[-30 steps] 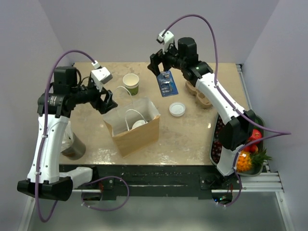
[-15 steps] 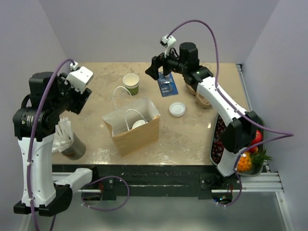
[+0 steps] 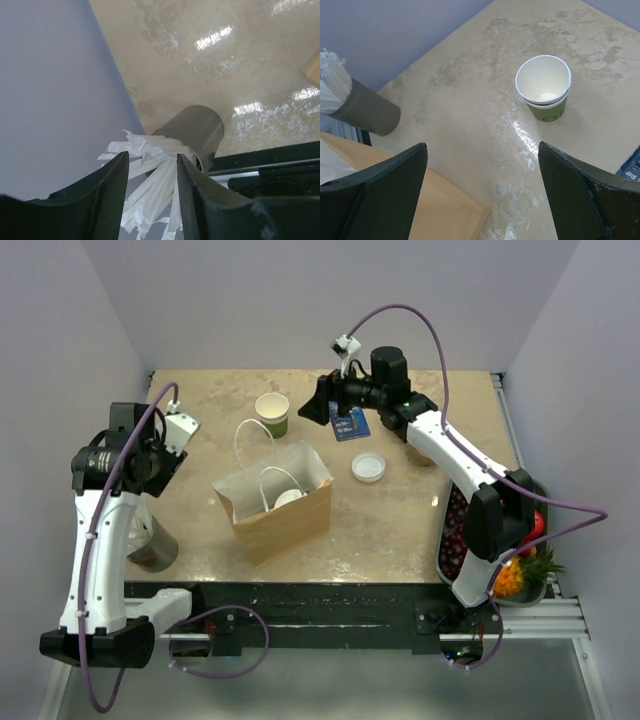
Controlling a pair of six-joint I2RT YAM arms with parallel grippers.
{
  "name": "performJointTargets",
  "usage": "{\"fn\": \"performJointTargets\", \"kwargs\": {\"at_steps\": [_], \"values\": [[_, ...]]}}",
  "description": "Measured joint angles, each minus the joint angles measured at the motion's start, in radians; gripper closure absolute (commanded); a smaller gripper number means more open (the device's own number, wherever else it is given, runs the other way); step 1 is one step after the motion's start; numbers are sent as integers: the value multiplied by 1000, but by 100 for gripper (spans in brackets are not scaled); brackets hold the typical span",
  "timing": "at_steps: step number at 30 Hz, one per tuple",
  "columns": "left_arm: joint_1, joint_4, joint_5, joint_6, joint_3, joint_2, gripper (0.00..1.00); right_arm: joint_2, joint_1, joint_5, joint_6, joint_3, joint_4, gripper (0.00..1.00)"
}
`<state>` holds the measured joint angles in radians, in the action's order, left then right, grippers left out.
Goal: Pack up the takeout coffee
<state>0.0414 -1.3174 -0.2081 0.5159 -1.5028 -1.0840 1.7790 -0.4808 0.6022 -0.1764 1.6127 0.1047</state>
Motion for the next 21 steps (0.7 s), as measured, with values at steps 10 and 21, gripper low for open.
{"fn": "performJointTargets", "kwargs": {"at_steps": [10, 21], "values": [[-245, 0, 166, -5, -2, -101, 41, 11, 5, 137, -59, -2, -105, 27], [-271, 376, 377, -191, -248, -237, 29, 5, -233, 172, -3, 80, -146, 35]]}}
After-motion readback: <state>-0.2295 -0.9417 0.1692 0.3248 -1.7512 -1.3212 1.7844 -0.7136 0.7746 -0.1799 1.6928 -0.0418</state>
